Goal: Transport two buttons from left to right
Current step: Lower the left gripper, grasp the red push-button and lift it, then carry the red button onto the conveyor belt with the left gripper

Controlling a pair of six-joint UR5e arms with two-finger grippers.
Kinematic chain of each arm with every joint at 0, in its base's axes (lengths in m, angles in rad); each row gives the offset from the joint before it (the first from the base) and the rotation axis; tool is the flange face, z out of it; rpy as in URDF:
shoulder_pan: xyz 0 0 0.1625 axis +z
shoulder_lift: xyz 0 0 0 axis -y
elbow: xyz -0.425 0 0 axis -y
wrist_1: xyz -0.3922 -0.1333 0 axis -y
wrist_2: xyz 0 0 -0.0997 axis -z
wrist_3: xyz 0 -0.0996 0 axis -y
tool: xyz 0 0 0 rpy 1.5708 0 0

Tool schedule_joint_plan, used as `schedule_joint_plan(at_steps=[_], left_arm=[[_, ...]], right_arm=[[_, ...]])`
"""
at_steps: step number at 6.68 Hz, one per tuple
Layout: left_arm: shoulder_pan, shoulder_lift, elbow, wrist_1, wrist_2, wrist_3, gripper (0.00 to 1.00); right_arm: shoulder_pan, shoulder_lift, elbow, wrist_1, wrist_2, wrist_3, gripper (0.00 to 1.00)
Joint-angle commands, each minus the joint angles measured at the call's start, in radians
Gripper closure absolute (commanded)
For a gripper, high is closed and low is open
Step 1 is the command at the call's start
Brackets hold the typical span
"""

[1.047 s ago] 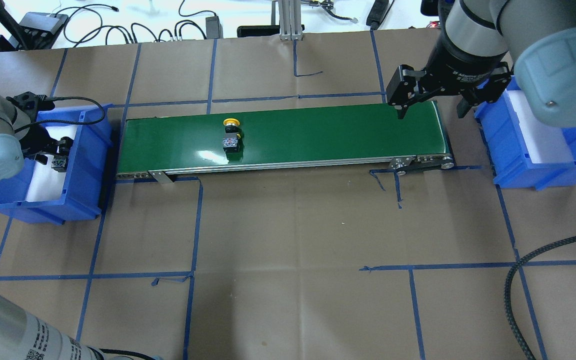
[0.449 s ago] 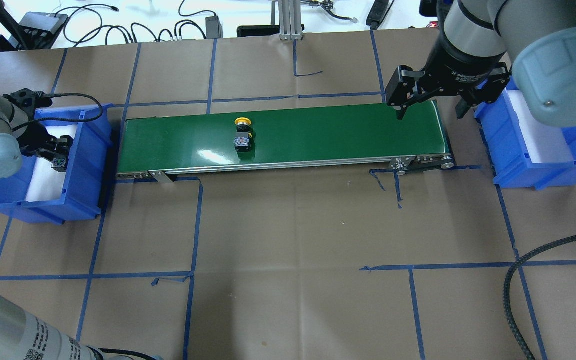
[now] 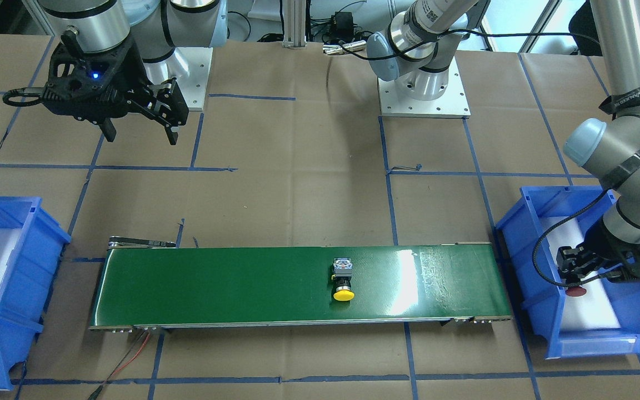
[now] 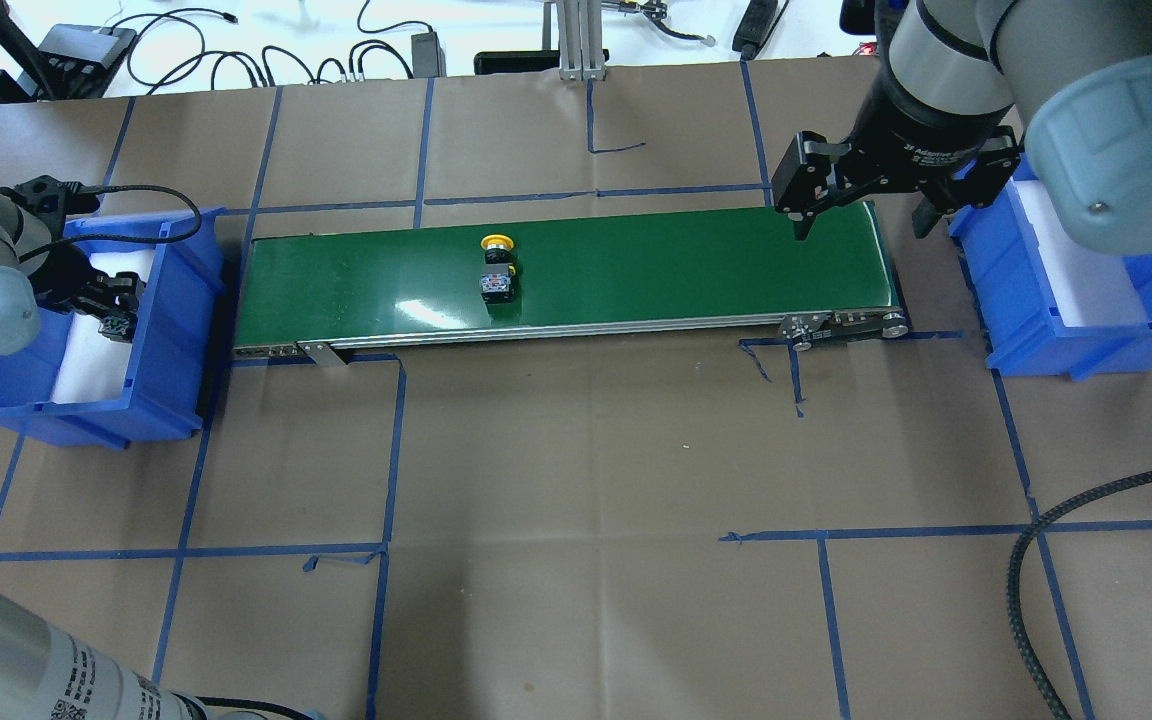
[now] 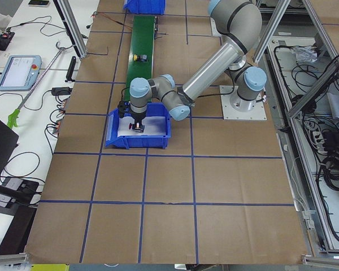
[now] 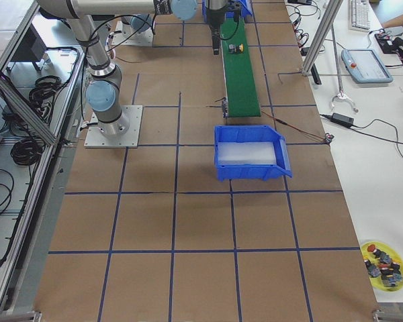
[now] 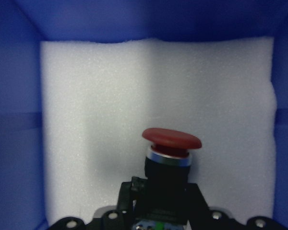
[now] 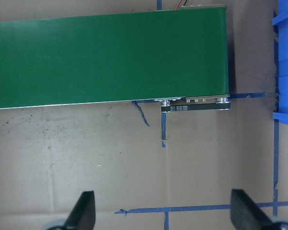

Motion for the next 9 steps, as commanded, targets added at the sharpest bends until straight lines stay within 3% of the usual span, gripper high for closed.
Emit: schedule_joint_plan(at_steps=[1, 5, 7, 9], left_arm=[[0.001, 0.031, 0.09, -0.122, 0.003, 0.002, 1.0], [-0.017, 0.102, 0.29, -0.474, 0.004, -0.038, 1.0], [-0.068, 0.108, 0.287, -0.49, 0.004, -0.075, 1.0], [-0.199, 0.128, 0.256, -0.488, 0.01, -0.249, 1.0]], right_arm=[[-0.001, 0.002, -0.001, -0.001, 0.001, 0.0, 0.0], [0.0, 0.004, -0.004, -0.001, 0.001, 0.0, 0.0], [-0.001, 0.004, -0.004, -0.001, 0.001, 0.0, 0.0], [-0.001, 0.004, -0.003, 0.001, -0.008, -0.003, 0.0]])
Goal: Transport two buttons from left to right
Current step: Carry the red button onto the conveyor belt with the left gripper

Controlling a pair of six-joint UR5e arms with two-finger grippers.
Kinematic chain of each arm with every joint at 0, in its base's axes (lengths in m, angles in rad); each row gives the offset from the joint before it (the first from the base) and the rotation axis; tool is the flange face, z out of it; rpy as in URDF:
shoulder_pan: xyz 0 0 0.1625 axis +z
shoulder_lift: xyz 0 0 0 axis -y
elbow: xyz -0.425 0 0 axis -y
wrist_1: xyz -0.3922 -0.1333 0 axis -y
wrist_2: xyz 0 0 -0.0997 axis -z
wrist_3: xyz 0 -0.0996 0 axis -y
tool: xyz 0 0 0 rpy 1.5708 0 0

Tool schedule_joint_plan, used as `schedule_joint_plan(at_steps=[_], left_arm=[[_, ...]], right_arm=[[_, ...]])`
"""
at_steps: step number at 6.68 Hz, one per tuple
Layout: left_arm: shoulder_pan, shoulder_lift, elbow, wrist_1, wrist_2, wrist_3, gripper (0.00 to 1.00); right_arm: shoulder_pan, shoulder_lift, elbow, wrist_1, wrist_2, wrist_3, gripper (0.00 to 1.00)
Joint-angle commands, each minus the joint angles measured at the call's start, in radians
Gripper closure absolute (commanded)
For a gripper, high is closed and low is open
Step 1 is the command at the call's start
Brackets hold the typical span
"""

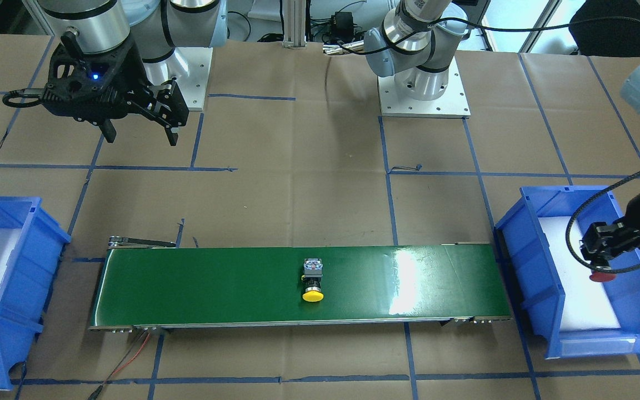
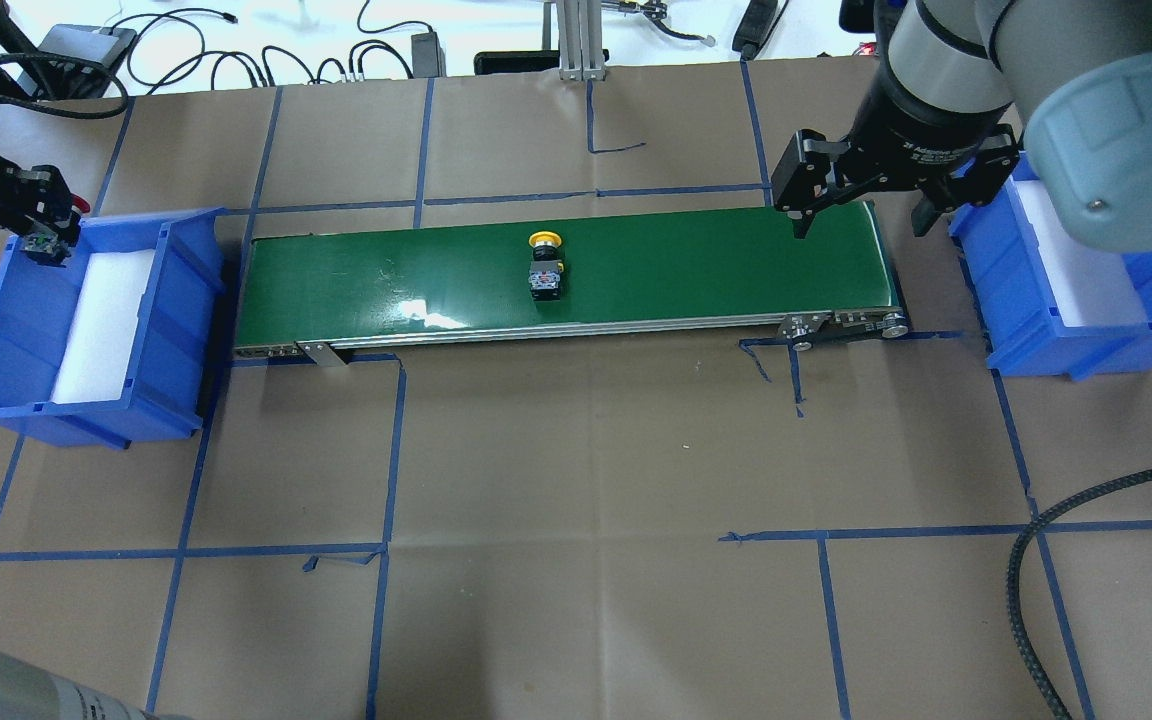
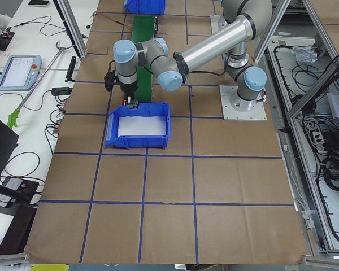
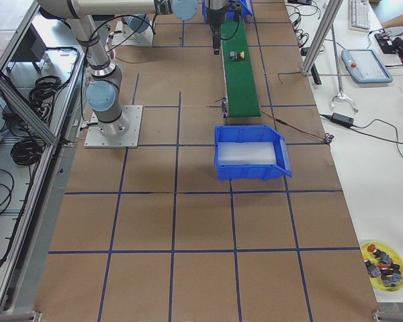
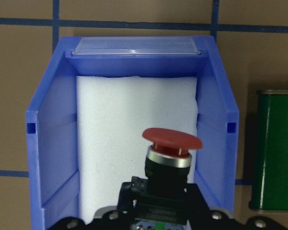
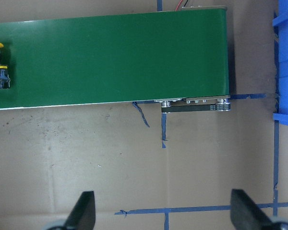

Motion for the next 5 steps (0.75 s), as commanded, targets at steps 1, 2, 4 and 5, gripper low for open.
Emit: schedule_joint_plan(at_steps=[1, 2, 4, 5], left_arm=[[-0.153, 0.017, -0.027, 0.006, 0.008, -0.214, 0.99], [-0.245, 0.014, -0.037, 0.014, 0.015, -0.345, 0.99], [-0.314, -0.009, -0.082, 0.047, 0.043, -0.416, 1.0], [-0.314, -0.015, -0.161, 0.17, 0.043, -0.414, 0.99]], right_arm=[[-0.006, -0.002, 0.0, 0.007, -0.014, -0.004, 0.0], [-0.005, -0.01, 0.0, 0.007, -0.016, -0.004, 0.0], [0.002, -0.007, 0.007, 0.009, -0.005, 0.001, 0.0], [0.002, -0.002, 0.007, 0.009, -0.003, 0.001, 0.0]])
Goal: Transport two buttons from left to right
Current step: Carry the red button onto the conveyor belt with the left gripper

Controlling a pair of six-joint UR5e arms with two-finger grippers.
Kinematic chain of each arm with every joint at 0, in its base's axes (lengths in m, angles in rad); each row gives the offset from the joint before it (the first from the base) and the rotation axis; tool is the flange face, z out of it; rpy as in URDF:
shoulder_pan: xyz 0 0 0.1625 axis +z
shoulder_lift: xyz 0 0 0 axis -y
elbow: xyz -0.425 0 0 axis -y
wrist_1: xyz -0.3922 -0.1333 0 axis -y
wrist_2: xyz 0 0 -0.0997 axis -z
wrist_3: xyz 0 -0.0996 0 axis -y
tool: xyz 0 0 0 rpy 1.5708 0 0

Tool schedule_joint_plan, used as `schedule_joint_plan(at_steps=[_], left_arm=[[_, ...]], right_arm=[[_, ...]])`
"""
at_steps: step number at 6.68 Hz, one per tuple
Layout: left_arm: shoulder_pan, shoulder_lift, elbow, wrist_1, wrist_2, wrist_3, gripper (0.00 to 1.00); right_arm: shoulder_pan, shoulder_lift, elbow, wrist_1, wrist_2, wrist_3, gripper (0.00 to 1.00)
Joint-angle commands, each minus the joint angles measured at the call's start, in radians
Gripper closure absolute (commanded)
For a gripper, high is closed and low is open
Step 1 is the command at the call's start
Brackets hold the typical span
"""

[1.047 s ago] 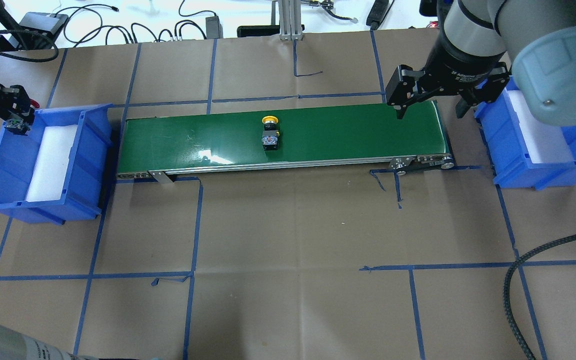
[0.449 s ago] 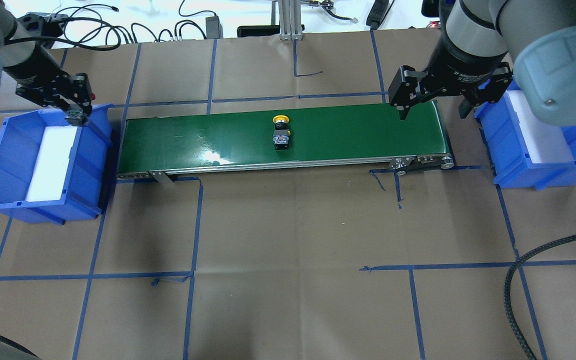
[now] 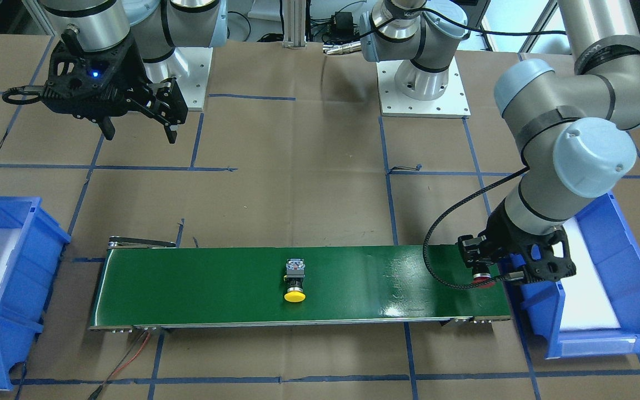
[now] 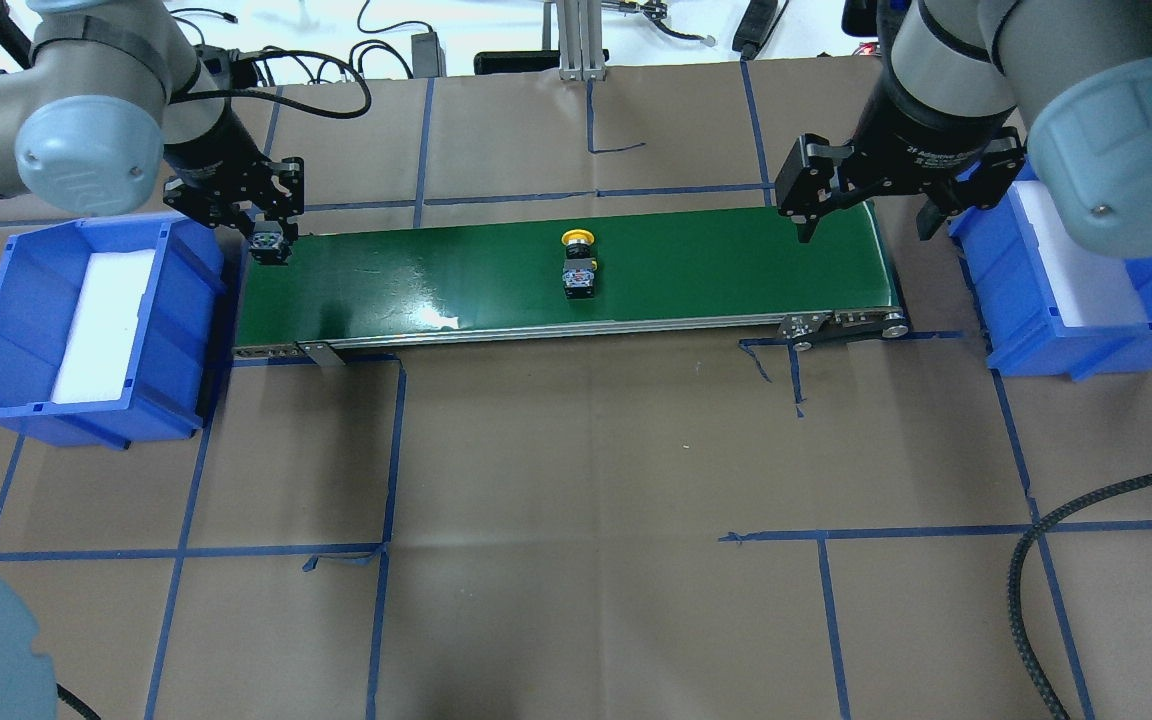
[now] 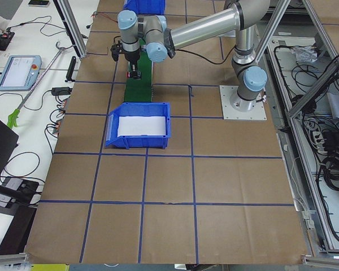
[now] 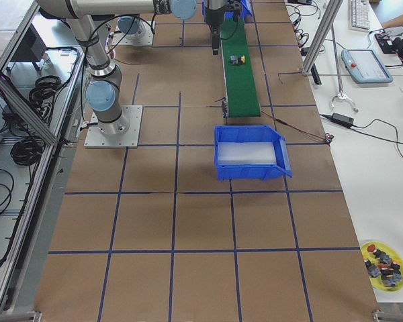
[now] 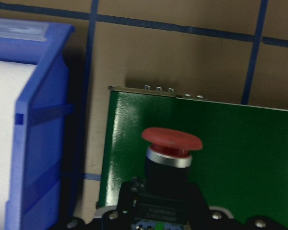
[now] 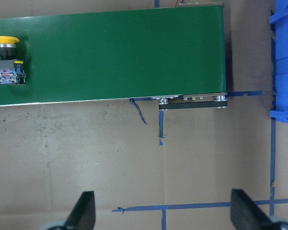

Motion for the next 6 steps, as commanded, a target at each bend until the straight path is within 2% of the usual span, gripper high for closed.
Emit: schedule_joint_plan(at_steps=[1, 2, 6], left_arm=[[-0.008, -0.026, -0.147, 0.265, 0.006, -0.015, 0.99], [-0.002, -0.031, -0.166, 0.301, 0.006, -0.018, 0.99], [0.046, -0.03, -0.179, 0.291, 0.005, -0.025, 0.99]], right_arm=[[0.002, 0.005, 0.0, 0.001, 0.003, 0.002, 0.0], [0.002, 0.007, 0.001, -0.001, 0.003, 0.002, 0.0], [0.002, 0.007, 0.003, -0.001, 0.001, 0.013, 0.0]])
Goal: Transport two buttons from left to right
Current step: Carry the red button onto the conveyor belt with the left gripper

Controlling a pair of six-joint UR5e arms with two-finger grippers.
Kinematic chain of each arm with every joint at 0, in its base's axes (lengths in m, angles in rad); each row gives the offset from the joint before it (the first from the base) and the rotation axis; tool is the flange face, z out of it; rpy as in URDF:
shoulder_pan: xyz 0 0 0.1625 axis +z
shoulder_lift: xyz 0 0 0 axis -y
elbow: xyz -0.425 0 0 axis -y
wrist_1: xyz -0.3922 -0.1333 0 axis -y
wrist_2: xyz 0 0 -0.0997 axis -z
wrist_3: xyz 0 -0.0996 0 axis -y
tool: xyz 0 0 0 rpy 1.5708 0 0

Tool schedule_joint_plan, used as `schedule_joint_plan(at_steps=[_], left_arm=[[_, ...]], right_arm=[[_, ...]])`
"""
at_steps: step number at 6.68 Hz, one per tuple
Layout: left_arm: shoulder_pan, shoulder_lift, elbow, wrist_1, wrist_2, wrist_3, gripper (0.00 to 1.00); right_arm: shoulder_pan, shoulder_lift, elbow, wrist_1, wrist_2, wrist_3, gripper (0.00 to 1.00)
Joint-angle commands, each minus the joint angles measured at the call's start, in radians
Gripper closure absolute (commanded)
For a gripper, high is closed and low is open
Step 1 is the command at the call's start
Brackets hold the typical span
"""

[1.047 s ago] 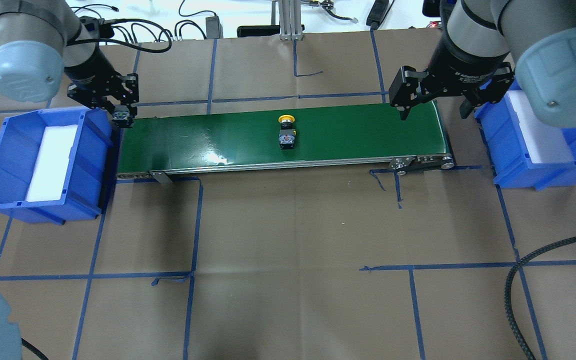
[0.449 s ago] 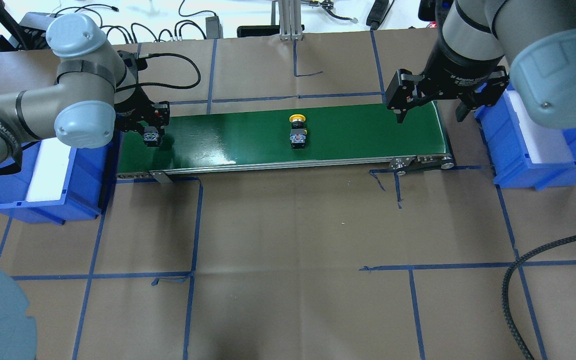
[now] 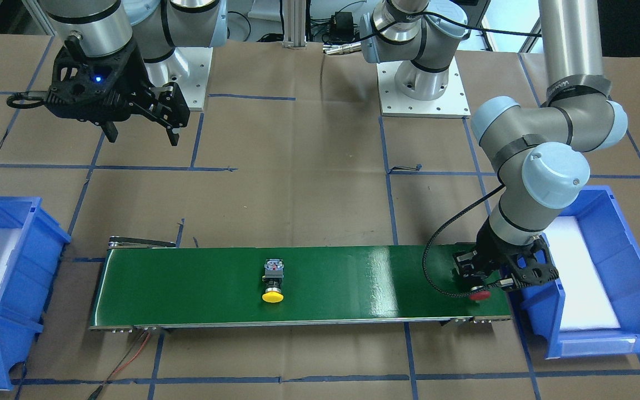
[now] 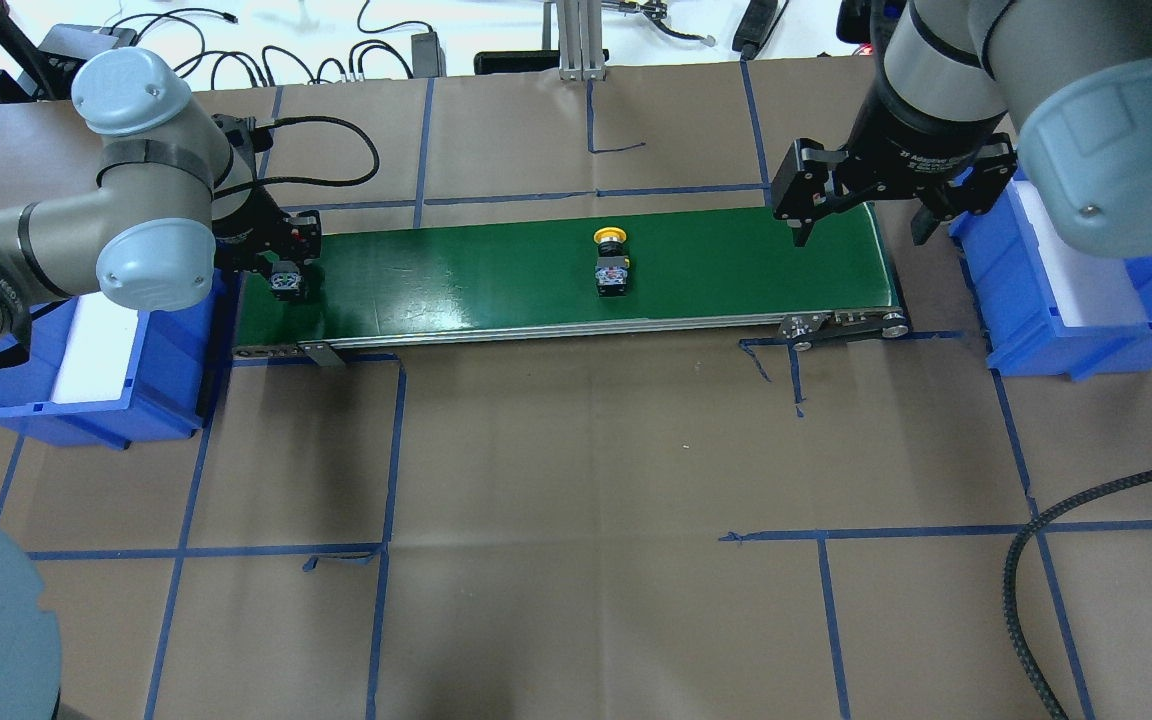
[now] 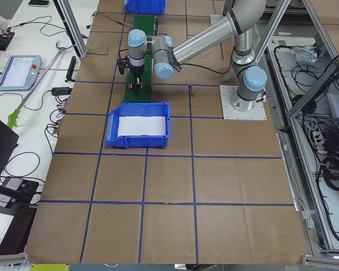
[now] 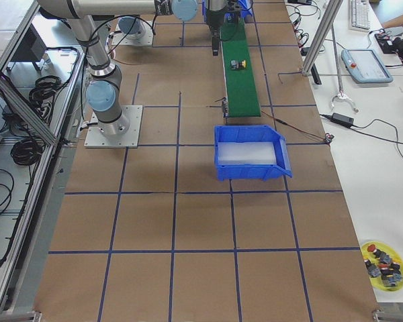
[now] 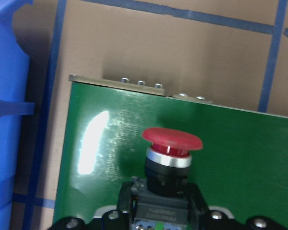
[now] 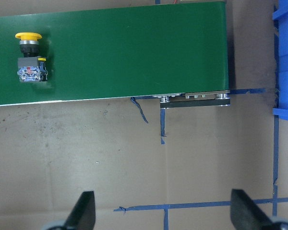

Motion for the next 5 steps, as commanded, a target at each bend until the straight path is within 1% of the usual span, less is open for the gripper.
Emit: schedule_joint_plan(at_steps=[1, 2, 3, 4, 5], left_arm=[[0.004, 0.001, -0.009, -0.008, 0.0, -0.011, 0.99], [0.004, 0.009, -0.027, -0.007, -0.007, -0.025, 0.93], [0.004, 0.007, -0.029, -0.004, -0.009, -0.025, 0.6], [0.004, 0.001, -0.024, 0.005, -0.012, -0.025, 0.01], [0.004, 0.007, 0.001, 0.002, -0.009, -0.023, 0.0]], right_arm=[[0.0, 0.0, 0.0, 0.0, 0.0, 0.002, 0.0], [0.0, 0.0, 0.0, 0.0, 0.0, 0.002, 0.0], [0.0, 0.0, 0.0, 0.0, 0.0, 0.002, 0.0], [0.0, 0.0, 0.0, 0.0, 0.0, 0.002, 0.0], [0.0, 0.0, 0.0, 0.0, 0.0, 0.002, 0.0]])
